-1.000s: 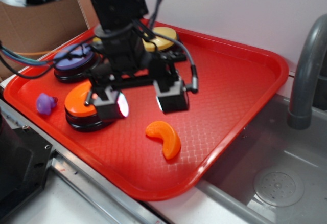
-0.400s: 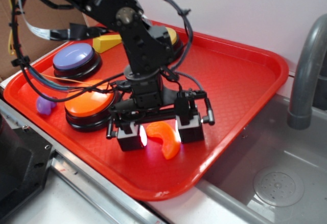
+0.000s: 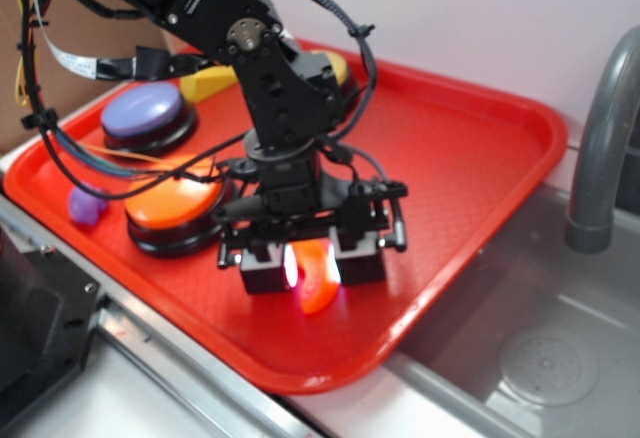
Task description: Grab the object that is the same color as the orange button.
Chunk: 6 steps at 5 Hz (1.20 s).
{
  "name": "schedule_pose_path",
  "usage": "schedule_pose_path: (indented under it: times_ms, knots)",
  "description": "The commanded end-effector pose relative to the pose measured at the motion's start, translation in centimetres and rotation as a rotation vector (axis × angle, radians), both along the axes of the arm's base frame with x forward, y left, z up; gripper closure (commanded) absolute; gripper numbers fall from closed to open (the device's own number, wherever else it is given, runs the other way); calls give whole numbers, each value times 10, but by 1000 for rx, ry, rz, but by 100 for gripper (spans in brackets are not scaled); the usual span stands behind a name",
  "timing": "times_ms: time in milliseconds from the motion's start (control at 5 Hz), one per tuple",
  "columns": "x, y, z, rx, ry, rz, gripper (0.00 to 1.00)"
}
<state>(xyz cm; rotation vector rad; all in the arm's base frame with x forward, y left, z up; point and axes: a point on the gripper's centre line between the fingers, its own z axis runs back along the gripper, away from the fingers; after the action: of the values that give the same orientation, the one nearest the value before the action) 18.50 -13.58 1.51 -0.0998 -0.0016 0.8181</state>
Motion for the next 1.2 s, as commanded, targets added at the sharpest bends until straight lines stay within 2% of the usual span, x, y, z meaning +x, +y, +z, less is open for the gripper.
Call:
schedule_pose_path:
  times_ms: [0, 400, 600, 1000]
  knots:
    - [9, 5, 12, -7, -40, -36, 100]
    - [27, 38, 65, 26, -96, -220, 100]
    - [50, 59, 97, 66, -78, -421, 100]
    - [72, 98, 137, 53, -59, -714, 100]
